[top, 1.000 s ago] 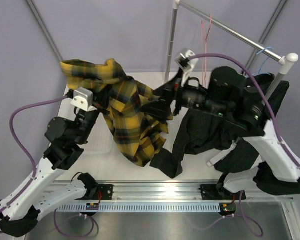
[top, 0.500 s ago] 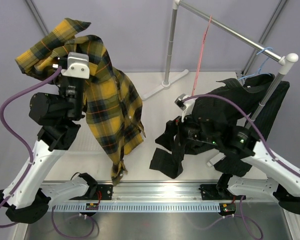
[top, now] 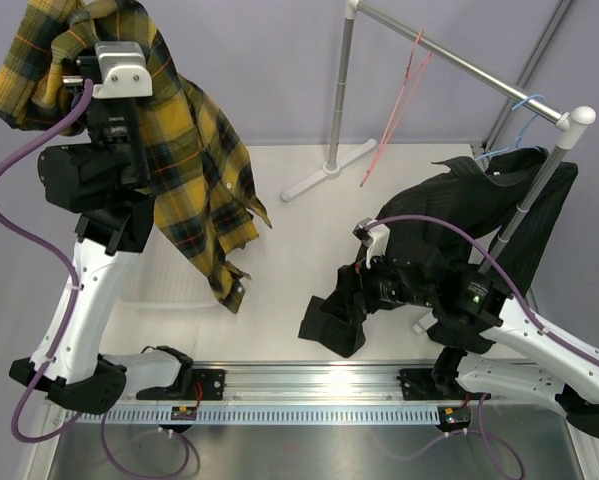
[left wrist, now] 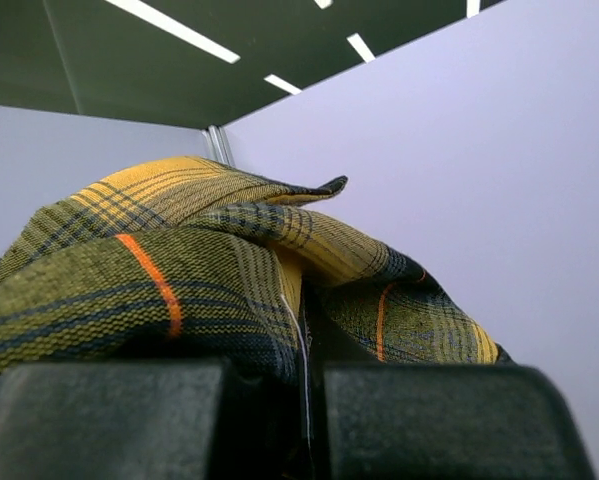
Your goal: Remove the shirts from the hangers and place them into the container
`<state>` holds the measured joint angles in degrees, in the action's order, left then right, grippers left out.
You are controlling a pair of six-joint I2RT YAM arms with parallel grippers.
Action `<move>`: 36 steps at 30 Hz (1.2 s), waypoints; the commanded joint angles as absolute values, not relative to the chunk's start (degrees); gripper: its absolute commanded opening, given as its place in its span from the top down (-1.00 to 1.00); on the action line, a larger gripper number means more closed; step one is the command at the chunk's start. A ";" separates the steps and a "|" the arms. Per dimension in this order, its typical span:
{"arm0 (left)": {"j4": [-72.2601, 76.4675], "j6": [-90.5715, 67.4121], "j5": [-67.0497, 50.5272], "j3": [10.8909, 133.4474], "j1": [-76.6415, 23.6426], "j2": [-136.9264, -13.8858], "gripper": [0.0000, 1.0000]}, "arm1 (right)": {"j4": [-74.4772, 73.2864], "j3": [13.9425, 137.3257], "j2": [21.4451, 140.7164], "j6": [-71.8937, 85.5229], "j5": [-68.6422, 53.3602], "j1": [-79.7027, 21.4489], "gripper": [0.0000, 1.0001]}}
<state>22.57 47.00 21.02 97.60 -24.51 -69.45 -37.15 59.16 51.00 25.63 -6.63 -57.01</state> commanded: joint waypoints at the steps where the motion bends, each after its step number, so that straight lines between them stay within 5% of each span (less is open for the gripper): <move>1: 31.55 51.67 17.32 103.26 -23.03 -71.80 1.00 | -34.90 56.17 48.96 27.68 -7.29 -57.31 -0.99; 10: 34.88 58.79 14.95 113.73 -22.50 -75.24 1.00 | -33.66 53.26 50.18 28.65 -9.49 -57.39 -0.99; 23: 39.37 66.71 15.99 108.12 -21.27 -74.70 1.00 | -36.12 54.40 49.93 27.60 -11.25 -57.30 -0.99; 36: 24.18 42.66 23.12 106.95 -6.26 -78.57 1.00 | -37.00 52.65 46.06 27.86 -10.90 -57.31 -0.99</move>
